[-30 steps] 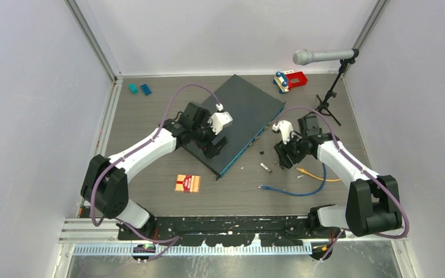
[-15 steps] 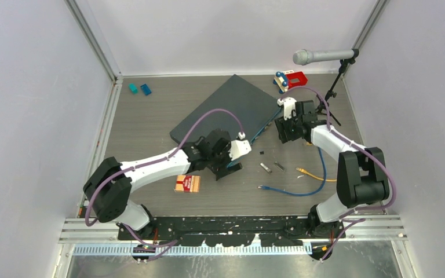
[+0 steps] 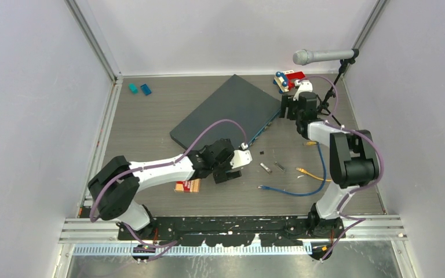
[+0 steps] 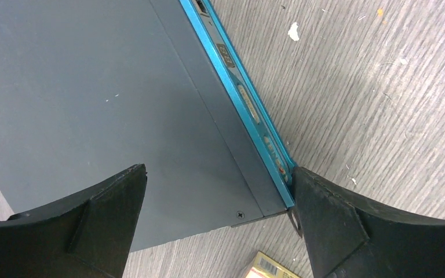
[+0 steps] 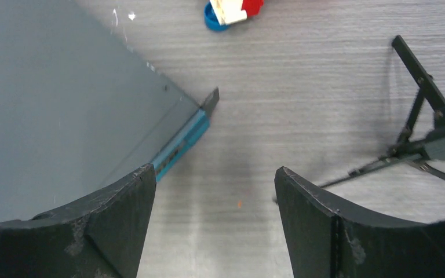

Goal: Pull the plug from the switch port
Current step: Move the switch port to the center of the board.

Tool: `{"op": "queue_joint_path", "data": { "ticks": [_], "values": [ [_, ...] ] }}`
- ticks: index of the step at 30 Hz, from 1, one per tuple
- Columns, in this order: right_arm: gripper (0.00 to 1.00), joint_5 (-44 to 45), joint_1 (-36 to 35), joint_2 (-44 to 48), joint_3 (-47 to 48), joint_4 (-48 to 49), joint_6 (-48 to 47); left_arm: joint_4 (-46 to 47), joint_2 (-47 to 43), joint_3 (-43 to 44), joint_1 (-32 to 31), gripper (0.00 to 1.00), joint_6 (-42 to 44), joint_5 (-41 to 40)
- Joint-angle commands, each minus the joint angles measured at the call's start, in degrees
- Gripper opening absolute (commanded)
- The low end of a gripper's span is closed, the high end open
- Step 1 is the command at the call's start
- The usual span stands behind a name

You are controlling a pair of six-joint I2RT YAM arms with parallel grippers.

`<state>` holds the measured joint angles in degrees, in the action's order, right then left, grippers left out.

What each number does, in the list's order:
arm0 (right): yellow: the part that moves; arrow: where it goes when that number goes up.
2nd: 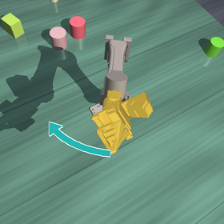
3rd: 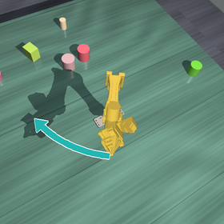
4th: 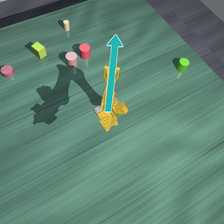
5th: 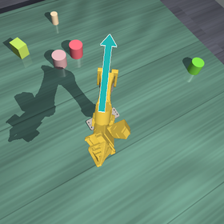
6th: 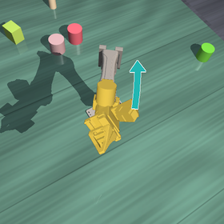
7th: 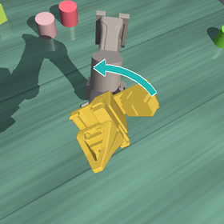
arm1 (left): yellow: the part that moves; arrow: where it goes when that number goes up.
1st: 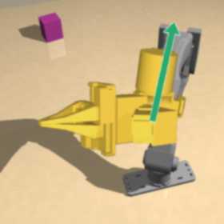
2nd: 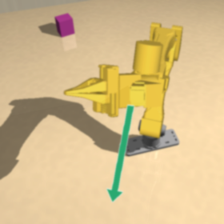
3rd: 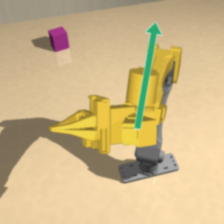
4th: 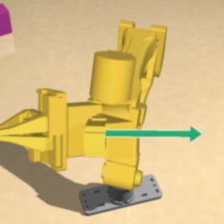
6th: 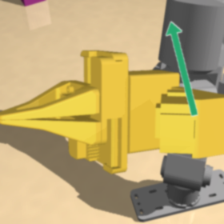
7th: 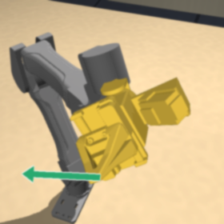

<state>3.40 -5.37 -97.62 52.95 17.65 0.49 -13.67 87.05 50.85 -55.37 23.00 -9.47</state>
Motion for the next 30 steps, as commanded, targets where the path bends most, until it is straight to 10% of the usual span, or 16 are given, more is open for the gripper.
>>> {"op": "queue_joint_path", "data": {
  "ticks": [1,30],
  "values": [
    [0.8,2.8,0.0,-5.6,5.3,11.2,7.6,3.3,2.4,-0.4,-0.2,0.98,1.9,-4.4],
    [0.57,-1.4,2.2,-26.0,27.4,-1.3,28.9,2.2,6.6,-0.8,-0.2,0.94,5.0,-8.4]
  ]
}}
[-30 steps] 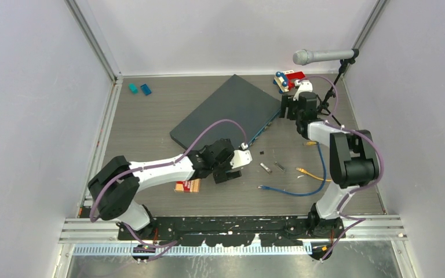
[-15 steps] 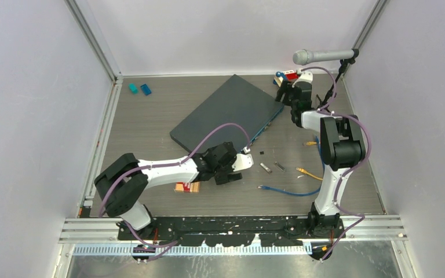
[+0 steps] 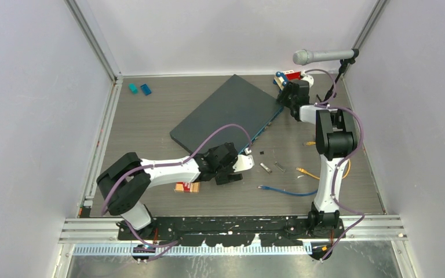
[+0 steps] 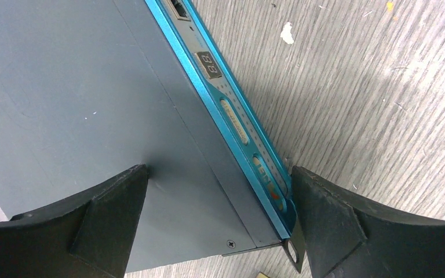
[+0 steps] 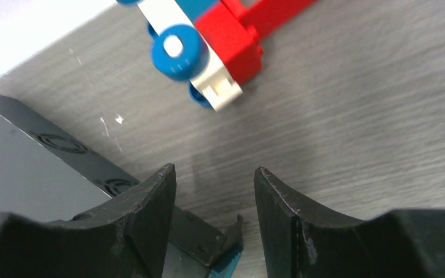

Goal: Pull the plug from the switch port
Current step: Move the switch port to the center of the board.

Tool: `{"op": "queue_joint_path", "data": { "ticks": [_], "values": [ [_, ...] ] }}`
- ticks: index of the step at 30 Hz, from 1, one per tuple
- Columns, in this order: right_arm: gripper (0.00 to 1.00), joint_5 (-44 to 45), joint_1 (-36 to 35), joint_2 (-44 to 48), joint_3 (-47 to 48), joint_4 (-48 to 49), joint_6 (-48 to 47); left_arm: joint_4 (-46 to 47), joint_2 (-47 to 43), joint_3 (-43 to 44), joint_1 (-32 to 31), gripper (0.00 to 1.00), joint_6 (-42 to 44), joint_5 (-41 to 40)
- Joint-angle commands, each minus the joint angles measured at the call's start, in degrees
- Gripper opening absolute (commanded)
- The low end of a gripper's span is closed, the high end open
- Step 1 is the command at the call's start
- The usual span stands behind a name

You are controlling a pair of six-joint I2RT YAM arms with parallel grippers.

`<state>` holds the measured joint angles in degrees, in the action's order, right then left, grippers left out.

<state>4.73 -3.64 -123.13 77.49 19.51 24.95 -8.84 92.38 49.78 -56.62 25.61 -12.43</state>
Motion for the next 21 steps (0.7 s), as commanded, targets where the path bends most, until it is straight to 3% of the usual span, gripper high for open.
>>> {"op": "queue_joint_path", "data": {
  "ticks": [1,12,21],
  "values": [
    [0.54,-3.7,0.5,-0.6,3.3,-3.8,4.7,-2.7,1.3,0.2,1.1,0.94,2.6,-5.8],
    [0.32,-16.7,0.0,0.7,2.3,-7.4,8.5,-3.0,-0.7,-3.0,2.5,0.94,4.1,-8.1],
    [0.24,-20.4,-5.6,2.2,1.1,-9.3,7.4,-5.0,-5.6,-6.7,5.4,0.94,3.2,-7.7]
  ]
}}
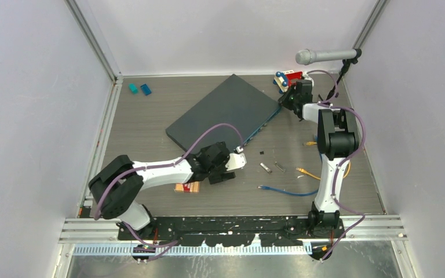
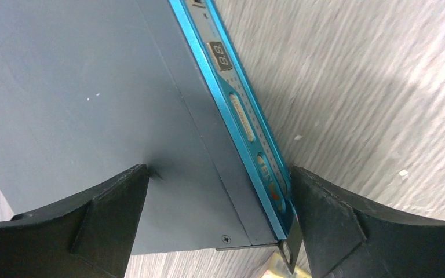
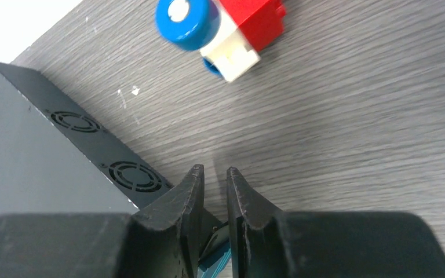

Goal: Pull the plug from the switch port
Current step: Move the switch port to the center of the board.

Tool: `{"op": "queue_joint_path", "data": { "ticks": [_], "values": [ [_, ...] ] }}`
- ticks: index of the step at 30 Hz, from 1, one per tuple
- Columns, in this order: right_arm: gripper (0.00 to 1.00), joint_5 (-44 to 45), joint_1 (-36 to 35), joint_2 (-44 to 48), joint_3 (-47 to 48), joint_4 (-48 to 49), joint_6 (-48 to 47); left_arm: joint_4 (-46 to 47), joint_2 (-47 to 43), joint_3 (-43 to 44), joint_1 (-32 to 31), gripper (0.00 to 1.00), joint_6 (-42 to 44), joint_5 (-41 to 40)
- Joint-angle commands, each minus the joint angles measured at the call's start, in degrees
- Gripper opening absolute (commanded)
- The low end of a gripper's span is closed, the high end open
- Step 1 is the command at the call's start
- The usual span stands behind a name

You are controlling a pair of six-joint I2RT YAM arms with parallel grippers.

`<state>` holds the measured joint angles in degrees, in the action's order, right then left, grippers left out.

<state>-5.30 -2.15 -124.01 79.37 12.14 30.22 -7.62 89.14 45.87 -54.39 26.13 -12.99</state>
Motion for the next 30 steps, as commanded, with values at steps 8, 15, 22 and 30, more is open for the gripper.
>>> {"op": "queue_joint_path", "data": {
  "ticks": [8,15,22,30],
  "values": [
    [0.24,-12.1,-11.7,1.8,2.0,-5.5,-0.3,-8.9,-6.8,-4.8,3.9,0.94,2.5,-6.7],
    [0.39,-9.9,-13.5,3.8,2.4,-7.7,-8.4,-10.3,-9.2,-4.8,4.6,0.95,1.4,-5.4],
    [0.58,-1.9,-13.3,12.4,-4.2,-8.3,-22.1,-12.7,-11.8,-0.3,9.2,0.97,0.2,1.6],
    [0.6,-0.4,-12.4,21.7,-13.7,-6.2,-29.4,-16.6,-14.9,3.9,11.2,1.0,-0.9,9.6]
  ]
}}
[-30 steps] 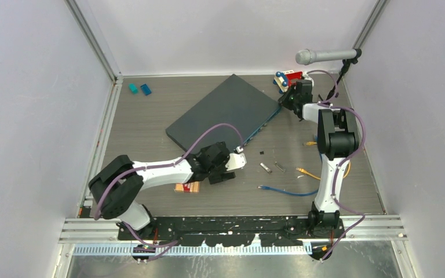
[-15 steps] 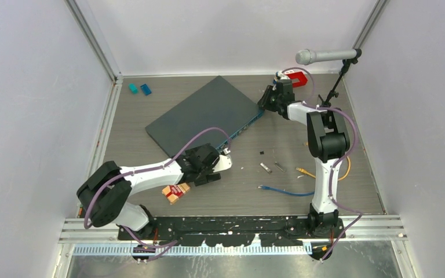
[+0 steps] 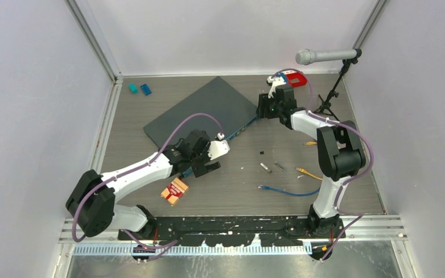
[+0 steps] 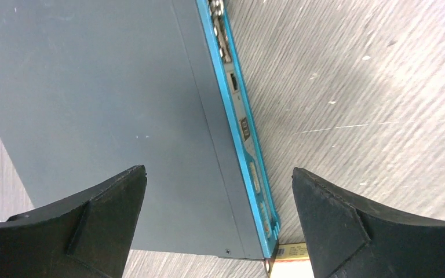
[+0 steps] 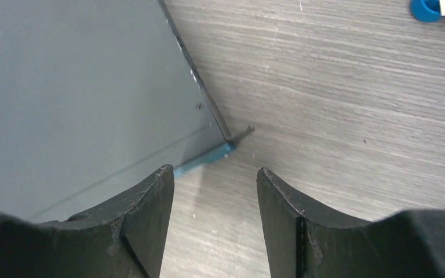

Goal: Pull the plug from the switch port
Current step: Move the switch port to the center of the board.

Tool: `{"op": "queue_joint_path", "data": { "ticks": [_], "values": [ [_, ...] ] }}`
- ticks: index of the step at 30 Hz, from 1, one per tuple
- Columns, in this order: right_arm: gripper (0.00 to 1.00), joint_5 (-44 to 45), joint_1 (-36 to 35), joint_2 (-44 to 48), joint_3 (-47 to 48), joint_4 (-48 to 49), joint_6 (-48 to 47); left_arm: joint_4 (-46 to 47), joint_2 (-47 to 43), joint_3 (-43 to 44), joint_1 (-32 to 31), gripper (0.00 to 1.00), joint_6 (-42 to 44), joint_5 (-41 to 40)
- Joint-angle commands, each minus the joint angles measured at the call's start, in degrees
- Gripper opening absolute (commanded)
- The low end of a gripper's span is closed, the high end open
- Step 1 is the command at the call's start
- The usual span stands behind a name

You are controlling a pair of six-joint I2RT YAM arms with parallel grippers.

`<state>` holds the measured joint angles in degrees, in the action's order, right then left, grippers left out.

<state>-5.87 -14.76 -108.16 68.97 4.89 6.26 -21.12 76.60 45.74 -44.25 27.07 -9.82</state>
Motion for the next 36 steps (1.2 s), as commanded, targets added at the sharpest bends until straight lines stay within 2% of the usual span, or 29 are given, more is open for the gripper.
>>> {"op": "queue_joint_path", "data": {
  "ticks": [1,6,11,18,24,29,36],
  "values": [
    [0.6,-0.6,0.2,7.1,-4.6,1.2,-5.9,-4.0,-2.4,5.0,1.7,1.0,-2.6,7.7],
    [0.58,-6.8,0.1,12.8,-8.8,-1.4,-9.2,-5.2,-1.2,9.5,5.4,1.0,-6.2,12.2],
    [0.57,-11.6,-1.7,18.1,-12.5,-4.5,-11.0,-5.4,2.3,15.2,12.0,1.0,-12.5,16.4],
    [0.57,-10.9,-10.8,22.0,-18.0,-3.9,-12.7,-3.6,5.4,18.8,21.7,1.0,-20.5,19.6],
    [0.52,-9.6,-17.8,17.9,-15.4,-4.2,-12.8,-3.7,7.3,20.9,27.2,1.0,-24.8,22.3],
    [0.46,-8.5,-22.0,14.2,-16.2,1.6,-11.4,-2.4,7.0,20.3,28.2,0.99,-25.0,22.4],
    [0.43,-6.4,-24.1,11.5,-21.8,19.4,-6.9,-0.4,6.5,18.4,28.5,0.99,-23.8,22.1]
  ]
}}
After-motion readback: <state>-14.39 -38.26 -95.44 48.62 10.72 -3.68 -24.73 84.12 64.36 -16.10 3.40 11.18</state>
